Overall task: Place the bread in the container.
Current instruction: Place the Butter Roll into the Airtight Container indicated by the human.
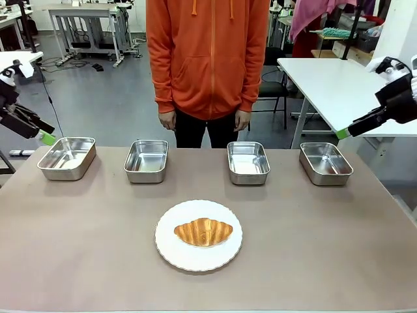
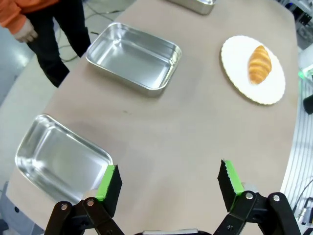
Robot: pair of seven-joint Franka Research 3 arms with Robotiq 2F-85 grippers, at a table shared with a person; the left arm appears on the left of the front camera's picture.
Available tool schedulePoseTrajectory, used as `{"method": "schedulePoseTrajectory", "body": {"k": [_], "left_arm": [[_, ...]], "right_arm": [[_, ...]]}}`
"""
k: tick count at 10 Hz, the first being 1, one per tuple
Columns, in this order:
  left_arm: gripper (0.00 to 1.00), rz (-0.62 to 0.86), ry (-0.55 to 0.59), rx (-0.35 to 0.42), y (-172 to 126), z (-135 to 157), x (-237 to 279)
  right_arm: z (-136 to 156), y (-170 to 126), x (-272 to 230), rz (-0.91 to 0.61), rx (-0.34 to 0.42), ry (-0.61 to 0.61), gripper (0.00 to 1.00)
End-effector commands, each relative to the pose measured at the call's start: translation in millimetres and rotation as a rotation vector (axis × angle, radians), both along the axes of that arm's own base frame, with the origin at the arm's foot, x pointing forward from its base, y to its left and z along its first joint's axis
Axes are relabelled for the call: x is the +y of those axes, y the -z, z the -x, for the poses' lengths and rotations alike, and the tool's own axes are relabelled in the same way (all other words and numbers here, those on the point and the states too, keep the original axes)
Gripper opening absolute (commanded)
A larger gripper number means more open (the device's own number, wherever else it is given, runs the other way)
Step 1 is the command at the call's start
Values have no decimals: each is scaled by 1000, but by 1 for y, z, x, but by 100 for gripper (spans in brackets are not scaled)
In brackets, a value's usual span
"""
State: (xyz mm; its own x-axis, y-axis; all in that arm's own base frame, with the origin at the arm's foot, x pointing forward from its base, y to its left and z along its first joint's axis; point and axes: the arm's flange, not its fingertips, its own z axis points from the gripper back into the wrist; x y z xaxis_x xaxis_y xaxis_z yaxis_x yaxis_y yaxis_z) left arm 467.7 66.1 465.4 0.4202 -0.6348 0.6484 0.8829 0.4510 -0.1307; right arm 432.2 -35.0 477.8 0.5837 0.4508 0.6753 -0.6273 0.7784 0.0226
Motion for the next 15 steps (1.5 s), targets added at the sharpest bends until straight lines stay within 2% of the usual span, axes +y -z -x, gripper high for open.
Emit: {"method": "schedulePoseTrajectory", "body": {"k": [1, 3, 6, 8, 11, 14, 15], "left_arm": [[100, 83, -38, -60, -9, -12, 27], [100, 181, -103, -175, -21, -31, 80], [100, 248, -80, -294, -21, -38, 123], [100, 264, -58, -357, -22, -36, 139], [100, 292, 5, -342, -26, -34, 150], [100, 299, 26, -323, -29, -29, 141], [100, 294, -7, -326, -26, -30, 145]], "right_arm": [[-19, -12, -28, -51, -34, -1, 100], [-38, -18, -67, -105, -64, -14, 100], [-56, -16, -117, -186, -122, -9, 100], [-59, -15, -138, -222, -128, 4, 100], [-57, -14, -159, -229, -136, 18, 100], [-56, -12, -165, -229, -135, 29, 100], [-51, -13, -163, -218, -95, 43, 100]]}}
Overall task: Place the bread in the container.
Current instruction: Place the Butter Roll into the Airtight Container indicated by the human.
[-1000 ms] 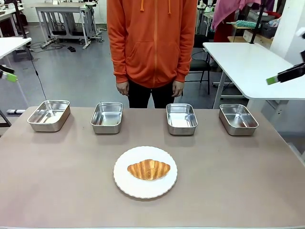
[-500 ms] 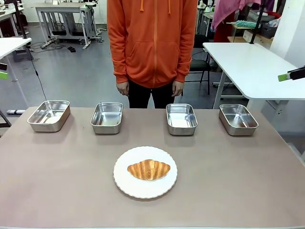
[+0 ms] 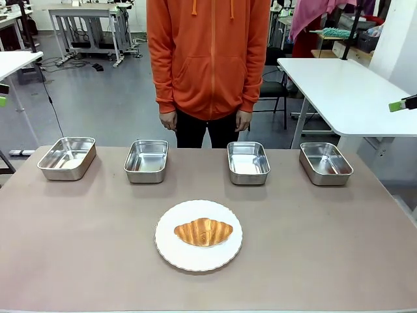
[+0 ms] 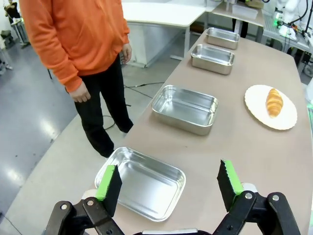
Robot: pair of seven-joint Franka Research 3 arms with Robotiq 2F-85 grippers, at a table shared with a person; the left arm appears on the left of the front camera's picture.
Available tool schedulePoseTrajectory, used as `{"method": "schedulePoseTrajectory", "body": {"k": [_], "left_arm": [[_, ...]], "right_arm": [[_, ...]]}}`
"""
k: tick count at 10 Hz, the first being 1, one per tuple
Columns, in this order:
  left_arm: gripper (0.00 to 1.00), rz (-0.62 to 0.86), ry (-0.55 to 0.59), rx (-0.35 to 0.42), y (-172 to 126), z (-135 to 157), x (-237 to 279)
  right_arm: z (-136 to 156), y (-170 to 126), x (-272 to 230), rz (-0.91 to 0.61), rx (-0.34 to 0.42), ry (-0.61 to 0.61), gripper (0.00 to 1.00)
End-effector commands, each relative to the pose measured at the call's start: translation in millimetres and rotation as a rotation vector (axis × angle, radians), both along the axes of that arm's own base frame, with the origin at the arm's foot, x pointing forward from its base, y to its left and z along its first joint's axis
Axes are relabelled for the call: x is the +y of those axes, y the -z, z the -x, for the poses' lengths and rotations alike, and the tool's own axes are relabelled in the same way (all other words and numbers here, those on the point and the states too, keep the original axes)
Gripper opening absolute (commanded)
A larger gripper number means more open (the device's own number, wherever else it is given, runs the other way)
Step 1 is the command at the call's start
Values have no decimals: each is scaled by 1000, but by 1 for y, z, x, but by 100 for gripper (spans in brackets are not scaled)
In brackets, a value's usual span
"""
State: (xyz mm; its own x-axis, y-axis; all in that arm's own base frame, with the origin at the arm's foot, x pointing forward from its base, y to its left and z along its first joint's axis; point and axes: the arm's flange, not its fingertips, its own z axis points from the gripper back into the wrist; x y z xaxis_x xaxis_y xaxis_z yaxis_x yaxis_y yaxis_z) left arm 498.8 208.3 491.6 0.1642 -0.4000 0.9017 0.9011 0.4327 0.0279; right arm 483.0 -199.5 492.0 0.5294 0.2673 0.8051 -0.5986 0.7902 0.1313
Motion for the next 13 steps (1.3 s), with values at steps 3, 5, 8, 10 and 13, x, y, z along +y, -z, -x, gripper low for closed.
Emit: {"method": "schedulePoseTrajectory", "body": {"k": [3, 5, 8, 10, 13], "left_arm": [[100, -4, -11, -1, 0, 1, 3], [100, -4, -11, -1, 0, 1, 3], [100, -4, -11, -1, 0, 1, 3], [100, -4, -11, -1, 0, 1, 3], [100, -4, -11, -1, 0, 1, 3]], "right_arm": [[0, 2, 1, -5, 0, -3, 100], [0, 2, 1, -5, 0, -3, 100], [0, 2, 1, -5, 0, -3, 100], [0, 2, 1, -5, 0, -3, 100], [0, 2, 1, -5, 0, -3, 100]]}}
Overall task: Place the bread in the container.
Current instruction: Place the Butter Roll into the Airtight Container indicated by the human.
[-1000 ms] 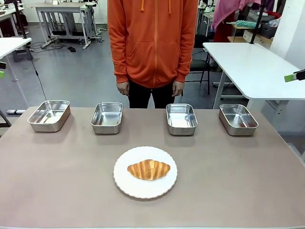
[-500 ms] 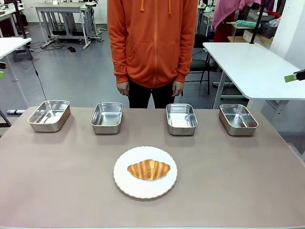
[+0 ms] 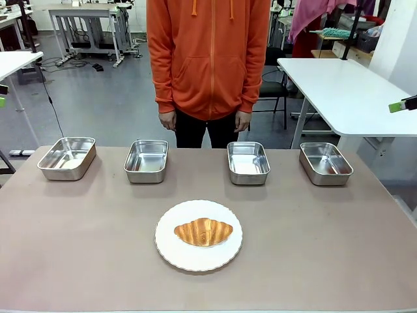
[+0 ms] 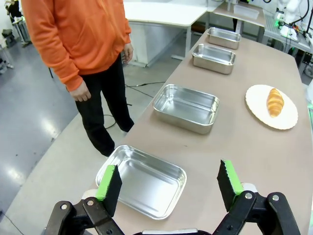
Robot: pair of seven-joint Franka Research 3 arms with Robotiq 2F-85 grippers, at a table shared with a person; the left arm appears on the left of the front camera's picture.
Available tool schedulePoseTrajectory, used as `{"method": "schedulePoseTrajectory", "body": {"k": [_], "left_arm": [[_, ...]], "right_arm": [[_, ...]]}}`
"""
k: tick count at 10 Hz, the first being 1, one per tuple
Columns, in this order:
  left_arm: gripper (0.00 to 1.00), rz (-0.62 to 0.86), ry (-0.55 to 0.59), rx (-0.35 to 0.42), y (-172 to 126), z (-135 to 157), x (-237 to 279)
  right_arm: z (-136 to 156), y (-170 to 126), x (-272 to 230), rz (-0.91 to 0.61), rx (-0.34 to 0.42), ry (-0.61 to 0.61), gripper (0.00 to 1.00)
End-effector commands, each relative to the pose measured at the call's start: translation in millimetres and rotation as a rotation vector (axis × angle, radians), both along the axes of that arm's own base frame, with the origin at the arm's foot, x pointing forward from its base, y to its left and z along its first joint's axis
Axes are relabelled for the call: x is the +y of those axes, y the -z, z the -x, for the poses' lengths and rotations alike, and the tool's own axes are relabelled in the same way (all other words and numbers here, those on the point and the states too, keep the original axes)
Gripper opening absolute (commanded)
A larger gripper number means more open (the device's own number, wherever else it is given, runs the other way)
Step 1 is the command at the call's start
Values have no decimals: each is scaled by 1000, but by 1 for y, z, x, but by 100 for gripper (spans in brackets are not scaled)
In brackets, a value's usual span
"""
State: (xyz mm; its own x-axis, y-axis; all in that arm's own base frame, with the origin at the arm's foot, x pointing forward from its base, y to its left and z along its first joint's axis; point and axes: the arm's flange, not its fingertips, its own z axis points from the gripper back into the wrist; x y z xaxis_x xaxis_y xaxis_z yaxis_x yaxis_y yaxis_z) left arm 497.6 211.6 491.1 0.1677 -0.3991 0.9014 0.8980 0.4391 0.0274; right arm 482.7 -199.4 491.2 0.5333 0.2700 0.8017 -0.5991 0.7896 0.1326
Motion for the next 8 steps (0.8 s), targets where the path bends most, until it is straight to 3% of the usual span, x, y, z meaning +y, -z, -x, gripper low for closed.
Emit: {"method": "schedulePoseTrajectory", "body": {"k": [1, 8], "left_arm": [[100, -4, -4, -2, 0, 0, 0], [100, -4, -4, -2, 0, 0, 0]], "right_arm": [[-1, 1, 1, -8, -6, -2, 100], [-1, 1, 1, -8, -6, -2, 100]]}}
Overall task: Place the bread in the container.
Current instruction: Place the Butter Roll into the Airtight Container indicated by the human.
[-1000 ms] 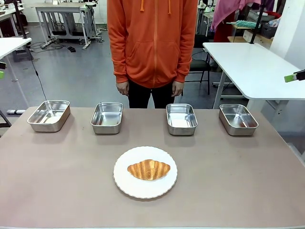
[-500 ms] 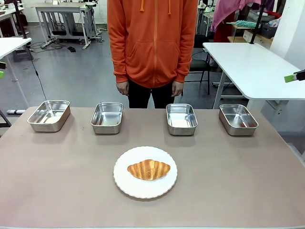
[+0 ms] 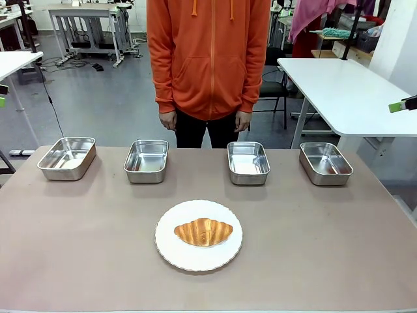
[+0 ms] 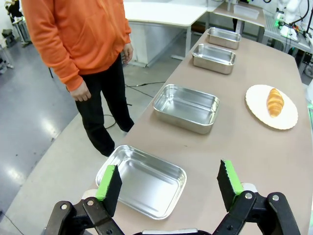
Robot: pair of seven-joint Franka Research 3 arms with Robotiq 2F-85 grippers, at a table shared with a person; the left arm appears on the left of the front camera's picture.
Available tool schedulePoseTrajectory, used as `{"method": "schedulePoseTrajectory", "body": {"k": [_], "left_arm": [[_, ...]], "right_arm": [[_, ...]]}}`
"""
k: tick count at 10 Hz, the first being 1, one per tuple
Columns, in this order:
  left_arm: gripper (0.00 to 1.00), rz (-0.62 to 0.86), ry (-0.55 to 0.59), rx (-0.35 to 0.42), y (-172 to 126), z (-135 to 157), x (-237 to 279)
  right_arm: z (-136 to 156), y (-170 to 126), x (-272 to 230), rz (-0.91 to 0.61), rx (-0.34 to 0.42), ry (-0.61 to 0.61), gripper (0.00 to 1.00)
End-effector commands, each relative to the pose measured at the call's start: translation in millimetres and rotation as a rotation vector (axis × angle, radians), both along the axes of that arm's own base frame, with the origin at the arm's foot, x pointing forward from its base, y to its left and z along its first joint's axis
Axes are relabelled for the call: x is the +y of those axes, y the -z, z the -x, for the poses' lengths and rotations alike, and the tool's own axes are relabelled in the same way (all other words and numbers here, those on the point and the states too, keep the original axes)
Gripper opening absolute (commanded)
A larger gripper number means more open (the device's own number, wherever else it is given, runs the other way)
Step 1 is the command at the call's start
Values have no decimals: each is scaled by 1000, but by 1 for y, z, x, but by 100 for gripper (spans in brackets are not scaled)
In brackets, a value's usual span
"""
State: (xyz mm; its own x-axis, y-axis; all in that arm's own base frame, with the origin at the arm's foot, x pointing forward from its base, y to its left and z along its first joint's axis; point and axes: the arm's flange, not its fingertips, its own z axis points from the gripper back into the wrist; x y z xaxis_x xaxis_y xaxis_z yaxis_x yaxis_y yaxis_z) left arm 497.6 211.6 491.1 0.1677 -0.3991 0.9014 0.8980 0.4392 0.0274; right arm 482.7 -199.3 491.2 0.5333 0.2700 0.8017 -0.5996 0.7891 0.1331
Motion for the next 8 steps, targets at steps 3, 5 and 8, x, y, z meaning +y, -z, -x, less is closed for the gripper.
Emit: {"method": "schedulePoseTrajectory", "body": {"k": [3, 5, 8], "left_arm": [[100, -4, -4, -2, 0, 0, 0], [100, -4, -4, -2, 0, 0, 0], [100, -4, -4, -2, 0, 0, 0]], "right_arm": [[-1, 1, 1, -7, -6, -1, 100], [-1, 1, 1, -7, -6, -1, 100], [-1, 1, 1, -7, -6, -1, 100]]}}
